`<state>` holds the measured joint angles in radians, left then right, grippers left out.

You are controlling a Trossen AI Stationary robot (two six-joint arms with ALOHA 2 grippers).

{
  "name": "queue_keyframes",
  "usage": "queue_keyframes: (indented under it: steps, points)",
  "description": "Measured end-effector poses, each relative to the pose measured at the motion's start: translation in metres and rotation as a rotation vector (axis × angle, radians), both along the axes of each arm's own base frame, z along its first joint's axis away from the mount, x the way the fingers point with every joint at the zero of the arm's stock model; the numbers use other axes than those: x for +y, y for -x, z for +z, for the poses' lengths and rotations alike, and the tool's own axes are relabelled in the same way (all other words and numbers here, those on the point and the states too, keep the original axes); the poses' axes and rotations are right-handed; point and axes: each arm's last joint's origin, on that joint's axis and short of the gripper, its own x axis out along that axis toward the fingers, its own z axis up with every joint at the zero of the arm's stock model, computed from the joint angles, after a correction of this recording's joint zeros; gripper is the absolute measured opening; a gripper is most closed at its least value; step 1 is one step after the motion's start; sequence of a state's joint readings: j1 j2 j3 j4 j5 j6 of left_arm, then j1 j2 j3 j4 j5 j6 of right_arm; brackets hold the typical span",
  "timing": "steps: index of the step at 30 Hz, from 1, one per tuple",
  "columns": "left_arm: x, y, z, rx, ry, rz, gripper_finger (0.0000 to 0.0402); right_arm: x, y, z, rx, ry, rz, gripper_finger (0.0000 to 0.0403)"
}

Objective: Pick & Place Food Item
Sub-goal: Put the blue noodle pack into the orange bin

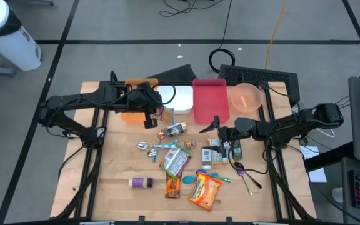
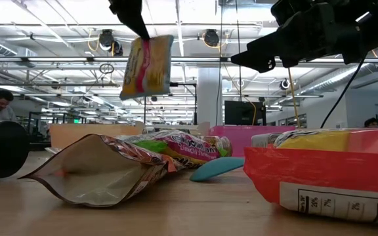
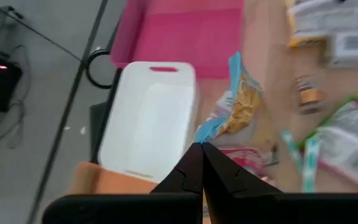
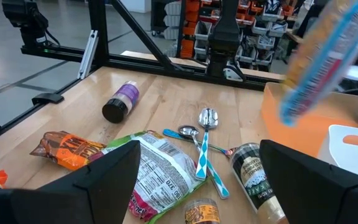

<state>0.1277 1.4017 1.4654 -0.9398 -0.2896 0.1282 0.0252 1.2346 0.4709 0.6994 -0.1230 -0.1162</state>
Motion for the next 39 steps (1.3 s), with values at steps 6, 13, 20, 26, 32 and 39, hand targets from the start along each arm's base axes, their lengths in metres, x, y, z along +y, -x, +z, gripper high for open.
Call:
queue_keyframes:
  steps: [6,13,20,26,32,39]
  points:
    - [0.016,0.004,-0.001,0.029,-0.015,0.038,0.0,0.0,0.0,0.0,0.0,0.0,0.0,0.032]
    - [0.043,0.018,-0.005,0.093,0.014,0.161,0.0,0.0,0.0,0.0,0.005,-0.025,-0.003,0.032]
    - [0.071,0.032,-0.007,0.131,0.022,0.263,0.0,0.0,0.0,-0.001,0.011,-0.025,-0.003,0.032]
    - [0.093,0.047,-0.009,0.172,0.029,0.344,0.0,0.0,0.0,-0.002,0.028,-0.028,-0.004,0.032]
    - [0.114,0.062,-0.01,0.183,0.04,0.435,0.0,0.0,0.0,-0.002,0.032,-0.05,-0.007,0.032]
    - [0.132,0.076,-0.01,0.158,0.096,0.486,0.0,0.0,0.0,-0.002,0.034,-0.064,-0.009,0.032]
